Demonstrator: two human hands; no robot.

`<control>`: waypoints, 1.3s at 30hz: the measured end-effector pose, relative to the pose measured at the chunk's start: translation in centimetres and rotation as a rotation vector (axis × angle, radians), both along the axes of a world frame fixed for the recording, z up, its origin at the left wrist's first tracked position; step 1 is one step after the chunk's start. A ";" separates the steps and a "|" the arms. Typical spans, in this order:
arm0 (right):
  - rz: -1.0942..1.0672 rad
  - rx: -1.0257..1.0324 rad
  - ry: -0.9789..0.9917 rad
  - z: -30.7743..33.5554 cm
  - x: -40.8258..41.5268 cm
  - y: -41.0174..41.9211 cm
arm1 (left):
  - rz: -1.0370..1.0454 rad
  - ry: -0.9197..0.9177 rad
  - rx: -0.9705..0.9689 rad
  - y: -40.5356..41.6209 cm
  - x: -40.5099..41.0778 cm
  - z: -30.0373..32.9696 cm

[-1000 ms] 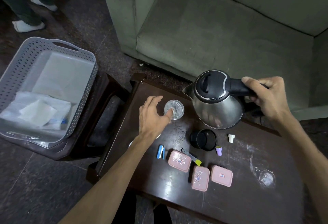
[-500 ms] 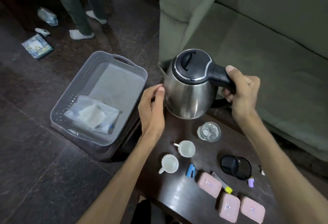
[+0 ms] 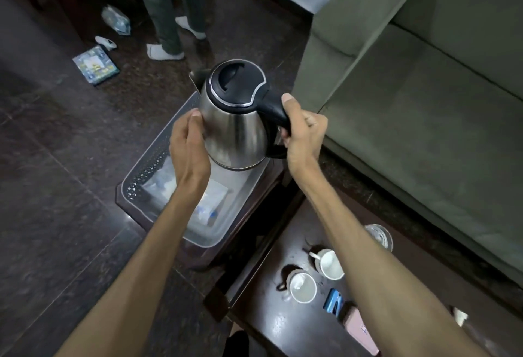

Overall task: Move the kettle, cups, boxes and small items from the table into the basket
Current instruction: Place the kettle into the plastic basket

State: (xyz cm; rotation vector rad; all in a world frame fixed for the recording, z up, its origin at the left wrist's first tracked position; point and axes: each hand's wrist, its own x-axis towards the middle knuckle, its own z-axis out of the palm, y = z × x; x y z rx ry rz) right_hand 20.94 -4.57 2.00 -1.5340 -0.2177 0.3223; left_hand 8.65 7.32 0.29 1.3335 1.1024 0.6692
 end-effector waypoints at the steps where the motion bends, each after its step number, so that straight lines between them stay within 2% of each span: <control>1: 0.003 -0.005 0.000 -0.8 -0.2 0.6 | -0.008 0.020 -0.004 0.5 -0.1 -0.7; 11: 0.008 -0.091 -0.081 -7.3 -1.7 3.1 | -0.070 0.089 -0.106 2.7 -0.8 -6.2; 15: -0.023 -0.104 -0.104 -8.3 -1.9 3.0 | -0.113 0.072 -0.056 2.6 -1.3 -6.8; 32: 0.058 -0.175 0.063 -7.0 -3.8 2.0 | -0.164 0.093 -0.087 2.5 -1.5 -6.4; 37: 0.161 -0.212 0.093 -6.4 -3.5 1.1 | -0.100 0.113 -0.080 0.7 -2.6 -6.4; 39: 0.174 -0.161 0.125 -6.1 -3.4 0.5 | -0.054 0.157 -0.083 -0.5 -3.1 -6.4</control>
